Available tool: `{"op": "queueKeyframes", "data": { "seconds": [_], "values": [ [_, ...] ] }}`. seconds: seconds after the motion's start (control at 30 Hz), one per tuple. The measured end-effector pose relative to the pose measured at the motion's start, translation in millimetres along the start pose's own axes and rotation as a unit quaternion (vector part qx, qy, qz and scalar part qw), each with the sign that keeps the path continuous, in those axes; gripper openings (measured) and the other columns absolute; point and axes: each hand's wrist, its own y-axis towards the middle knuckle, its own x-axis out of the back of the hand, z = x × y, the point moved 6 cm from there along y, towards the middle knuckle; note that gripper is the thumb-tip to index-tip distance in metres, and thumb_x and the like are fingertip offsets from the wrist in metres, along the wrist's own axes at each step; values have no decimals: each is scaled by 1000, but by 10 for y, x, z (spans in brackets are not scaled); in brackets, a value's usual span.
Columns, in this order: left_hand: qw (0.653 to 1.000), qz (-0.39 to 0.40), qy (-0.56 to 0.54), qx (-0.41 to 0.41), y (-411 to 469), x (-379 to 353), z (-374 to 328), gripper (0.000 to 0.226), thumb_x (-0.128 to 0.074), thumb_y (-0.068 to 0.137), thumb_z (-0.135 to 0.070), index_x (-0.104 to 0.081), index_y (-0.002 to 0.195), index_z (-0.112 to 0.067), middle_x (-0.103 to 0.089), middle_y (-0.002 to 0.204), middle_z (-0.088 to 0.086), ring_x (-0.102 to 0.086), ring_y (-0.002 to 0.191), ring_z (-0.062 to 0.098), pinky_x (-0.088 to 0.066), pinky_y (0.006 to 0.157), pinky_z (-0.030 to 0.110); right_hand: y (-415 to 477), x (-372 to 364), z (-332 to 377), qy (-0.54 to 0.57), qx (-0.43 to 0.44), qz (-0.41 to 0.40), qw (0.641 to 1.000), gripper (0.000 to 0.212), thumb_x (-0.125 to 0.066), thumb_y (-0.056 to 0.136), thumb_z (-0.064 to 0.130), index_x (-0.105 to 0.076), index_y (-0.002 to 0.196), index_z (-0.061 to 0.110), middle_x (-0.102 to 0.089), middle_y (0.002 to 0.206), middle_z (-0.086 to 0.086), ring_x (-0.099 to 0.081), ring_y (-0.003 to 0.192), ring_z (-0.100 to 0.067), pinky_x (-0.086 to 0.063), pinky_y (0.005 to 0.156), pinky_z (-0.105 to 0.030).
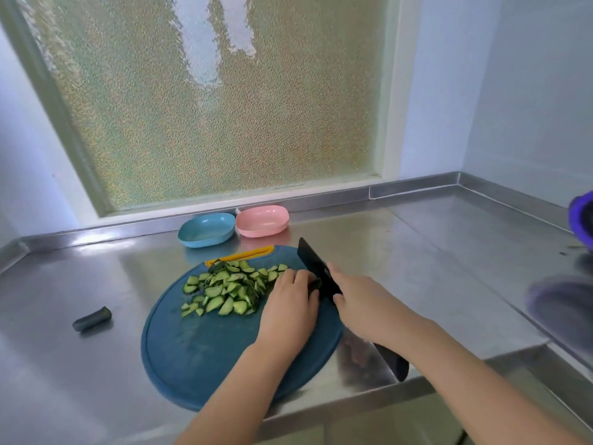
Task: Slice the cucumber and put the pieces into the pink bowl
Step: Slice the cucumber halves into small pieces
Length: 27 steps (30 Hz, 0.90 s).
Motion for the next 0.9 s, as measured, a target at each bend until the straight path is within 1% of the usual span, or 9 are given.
{"op": "queueKeyframes", "data": {
  "seconds": [0.07,0.23,0.3,0.37,0.43,0.57,0.7,0.8,0.9],
  "values": [
    [999,-14,-42,6,8,-14,76,27,-49,94,-24,-55,120,-19,-55,112,0,-49,106,16,-36,89,23,-36,-4,-3,13,4,13,1000,59,-35,101,19,-8,153,28,-59,117,-11,-56,86,-18,-50,81,-33],
    [999,0,-51,21,26,-51,96,32,-49,94,-27,-53,126,-26,-57,116,-4,-49,109,14,-34,88,20,-107,61,-91,106,-13,12,994,57,-33,102,23,-11,152,37,-57,126,-10,-52,44,-10,-47,51,-19],
    [998,-1,-53,22,25,-44,97,31,-50,94,-26,-54,125,-25,-57,115,-3,-49,108,15,-35,88,22,-129,89,-126,123,-21,-5,992,57,-34,101,22,-14,152,38,-61,113,-10,-55,44,-13,-44,48,-16],
    [998,-1,-61,29,24,-44,96,30,-50,93,-26,-55,123,-24,-57,115,-4,-49,108,14,-37,89,22,-148,112,-117,129,-21,-8,991,56,-34,101,21,-15,152,37,-58,98,-6,-54,45,-16,-48,51,-19],
    [997,1,-69,37,23,-48,98,29,-51,93,-25,-54,122,-24,-58,114,-4,-49,108,13,-37,88,22,-156,132,-101,127,-21,-3,992,57,-34,101,20,-14,152,37,-59,100,-5,-52,42,-15,-52,54,-24],
    [996,3,-75,38,11,-25,80,31,-51,93,-24,-52,124,-25,-58,112,-3,-49,108,14,-35,87,22,-149,167,-89,127,-19,-9,992,57,-32,100,18,-16,152,37,-51,75,1,-51,39,-13,-46,51,-21],
    [997,10,-62,45,14,-22,80,35,-48,95,-27,-50,130,-26,-56,113,-2,-48,110,15,-34,88,21,-153,176,-54,120,-13,-4,993,56,-31,100,17,-17,151,33,-48,77,0,-53,40,-15,-51,56,-23],
    [998,21,-49,39,18,-34,71,37,-46,97,-28,-50,134,-26,-55,114,0,-47,110,15,-32,87,19,-145,158,-62,120,-17,0,993,58,-31,100,17,-13,153,33,-39,74,4,-51,38,-12,-45,52,-19],
    [998,30,-34,37,26,-42,69,37,-44,98,-29,-50,135,-25,-55,118,2,-46,111,17,-31,87,19,-134,155,-52,107,-14,1,994,58,-31,101,17,-11,153,33,-55,86,-5,-50,36,-10,-48,53,-19]
  ]
}}
